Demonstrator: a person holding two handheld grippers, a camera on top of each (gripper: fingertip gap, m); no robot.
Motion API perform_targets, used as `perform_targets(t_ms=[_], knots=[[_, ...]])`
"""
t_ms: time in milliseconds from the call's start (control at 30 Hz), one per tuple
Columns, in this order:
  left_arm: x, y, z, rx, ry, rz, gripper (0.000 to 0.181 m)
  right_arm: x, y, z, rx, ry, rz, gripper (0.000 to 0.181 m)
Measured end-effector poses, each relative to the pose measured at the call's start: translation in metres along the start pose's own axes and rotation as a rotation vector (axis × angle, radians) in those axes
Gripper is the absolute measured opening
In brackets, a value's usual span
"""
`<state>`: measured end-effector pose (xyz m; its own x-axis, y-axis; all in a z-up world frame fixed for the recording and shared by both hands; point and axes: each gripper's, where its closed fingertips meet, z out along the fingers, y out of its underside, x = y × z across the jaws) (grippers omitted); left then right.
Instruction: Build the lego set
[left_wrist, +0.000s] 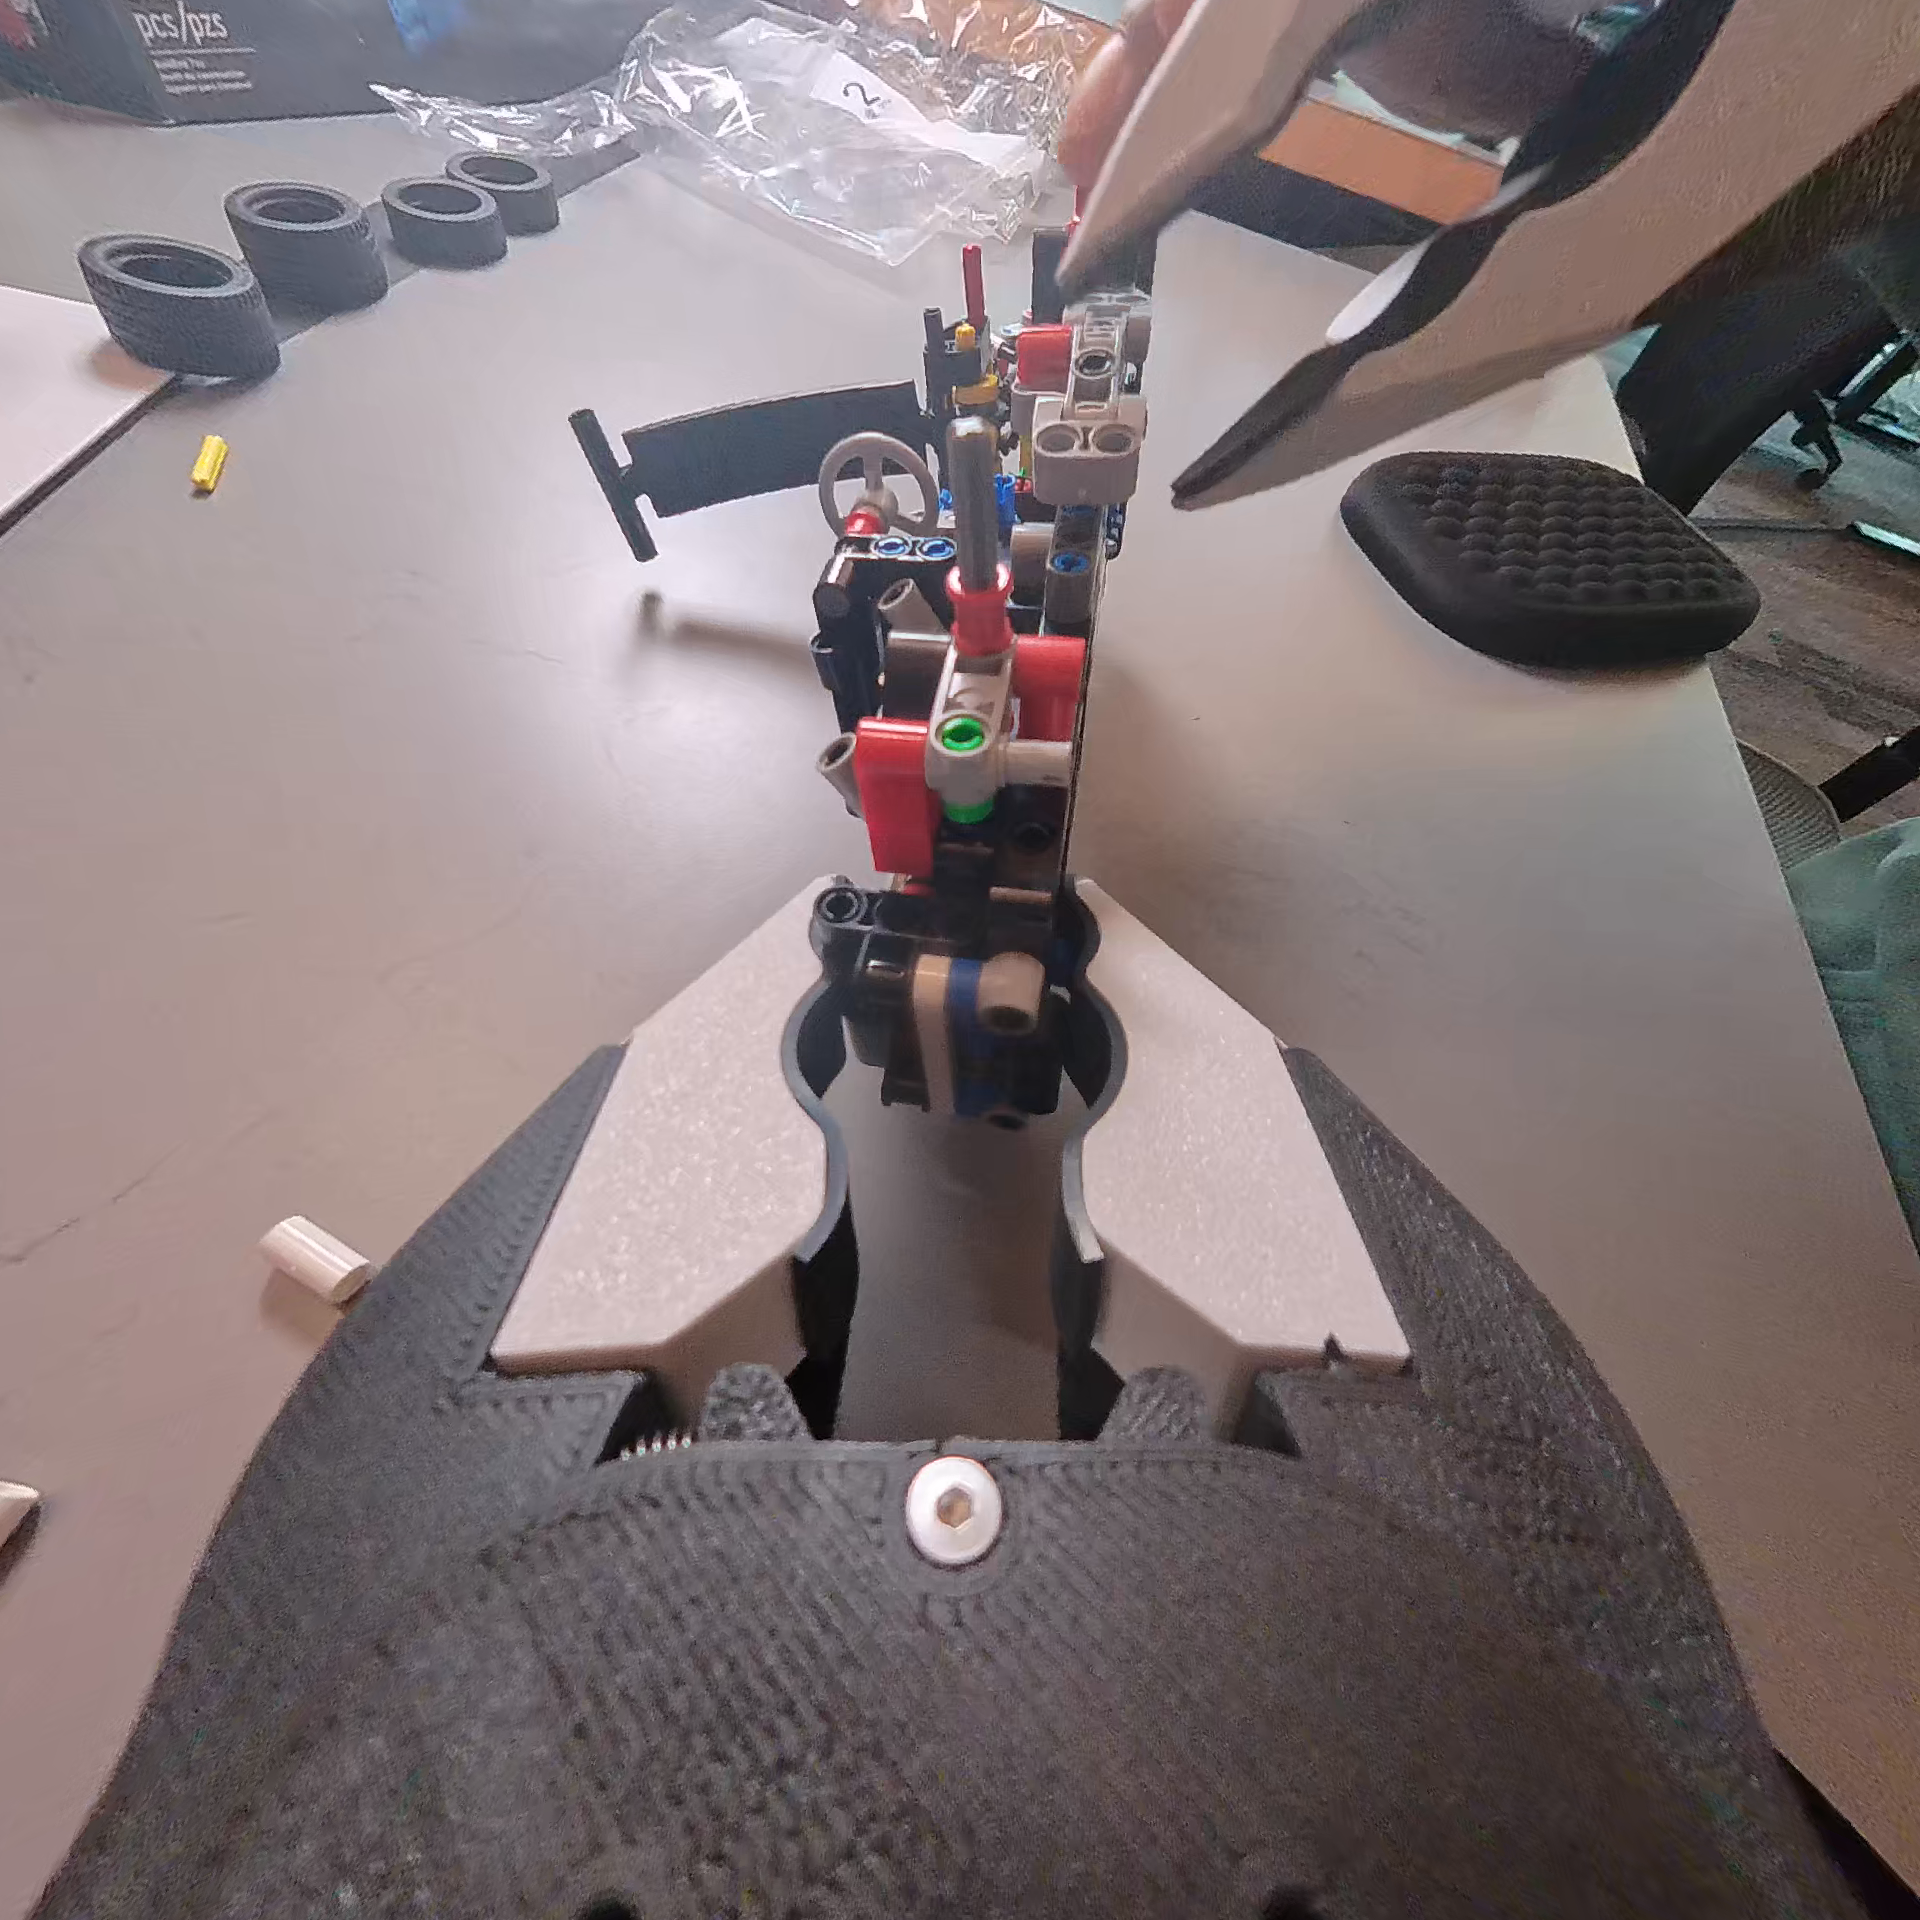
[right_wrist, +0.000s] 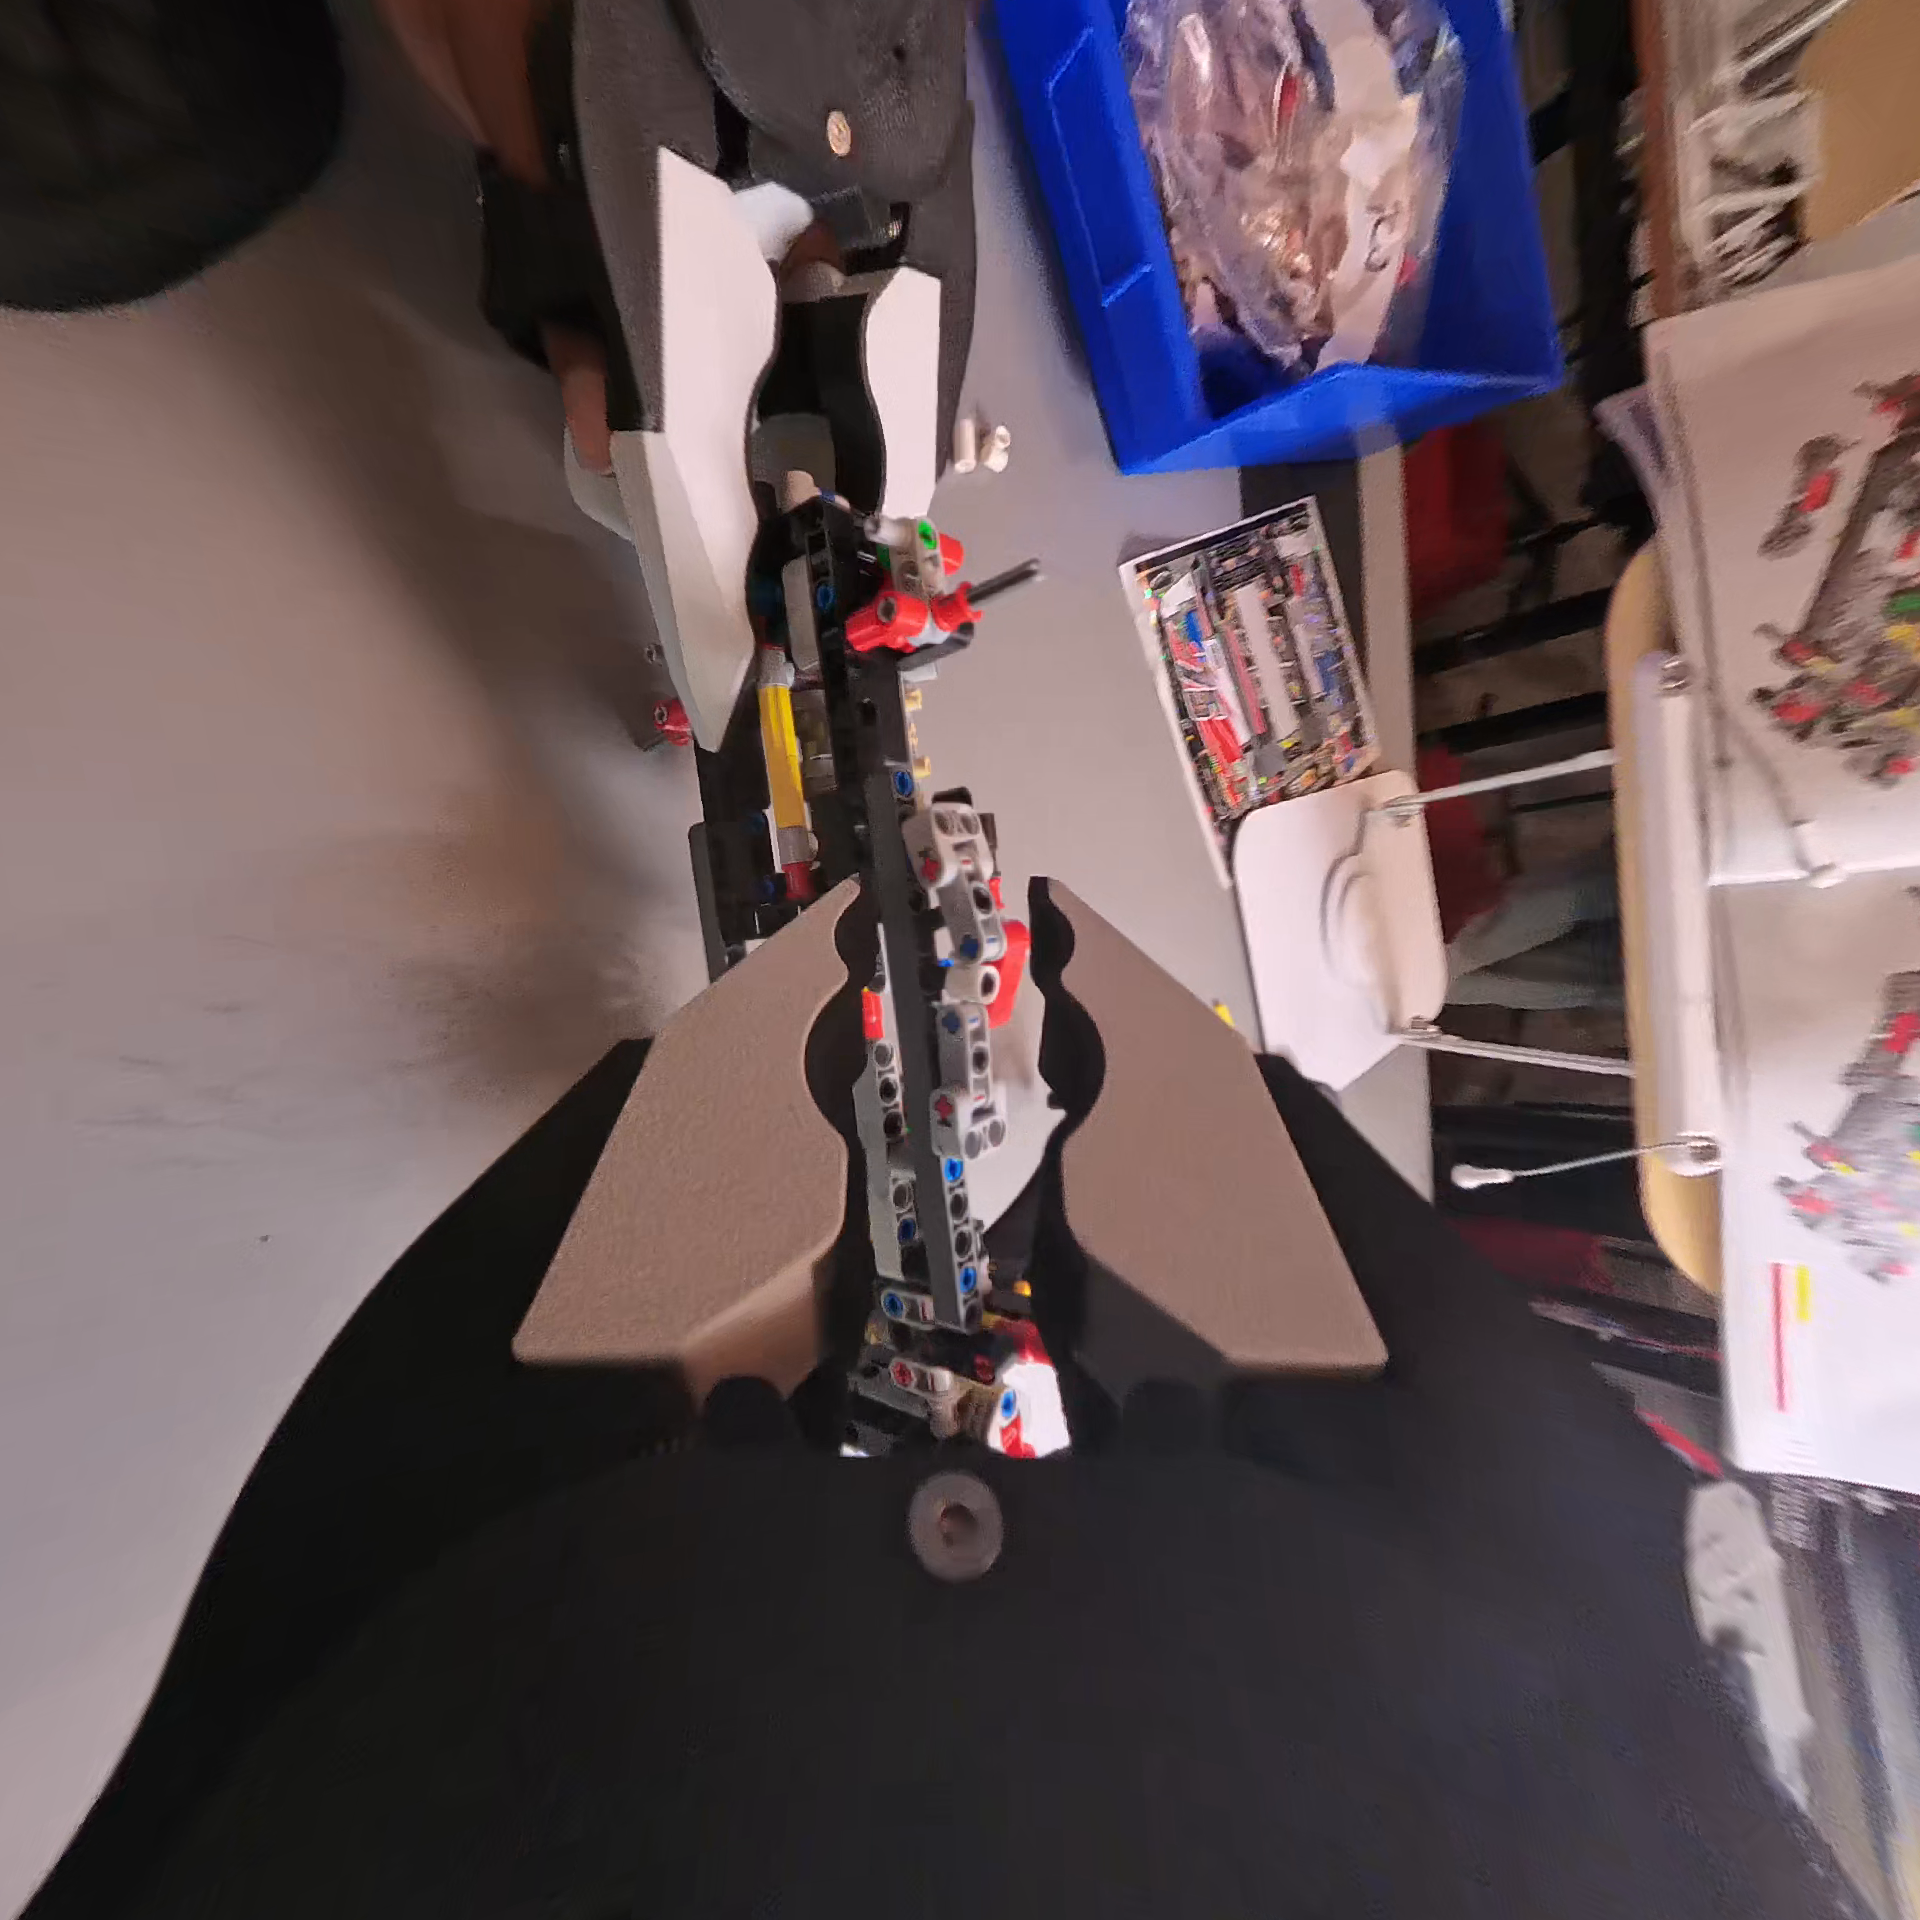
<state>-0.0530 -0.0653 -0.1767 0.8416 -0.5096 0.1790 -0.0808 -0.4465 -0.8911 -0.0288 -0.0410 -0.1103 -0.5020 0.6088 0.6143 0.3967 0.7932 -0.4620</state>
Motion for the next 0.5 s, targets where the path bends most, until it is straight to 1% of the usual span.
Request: perform_targets(t_ms=[33, 133, 233, 500], knots=[[0.0002, -0.0001, 0.0, 0.0, -0.003, 0.008, 0.037, 0.0014, 0.0005, 0.0011, -0.005, -0.029, 0.015, 0.026], [0.0006, -0.0008, -0.0006, -0.002, -0.019, 0.02, 0.037, -0.0014, 0.0019, 0.0067, -0.029, -0.098, 0.048, 0.014], [-0.0005, 0.0006, -0.0012, -0.004, -0.033, 0.024, 0.037, -0.0019, 0.0007, 0.008, -0.022, -0.071, 0.074, 0.013], [-0.0001, 0.0008, -0.0002, -0.01, -0.052, 0.059, 0.036, -0.0036, -0.0013, 0.0045, 0.13, 0.099, 0.272, 0.014]])
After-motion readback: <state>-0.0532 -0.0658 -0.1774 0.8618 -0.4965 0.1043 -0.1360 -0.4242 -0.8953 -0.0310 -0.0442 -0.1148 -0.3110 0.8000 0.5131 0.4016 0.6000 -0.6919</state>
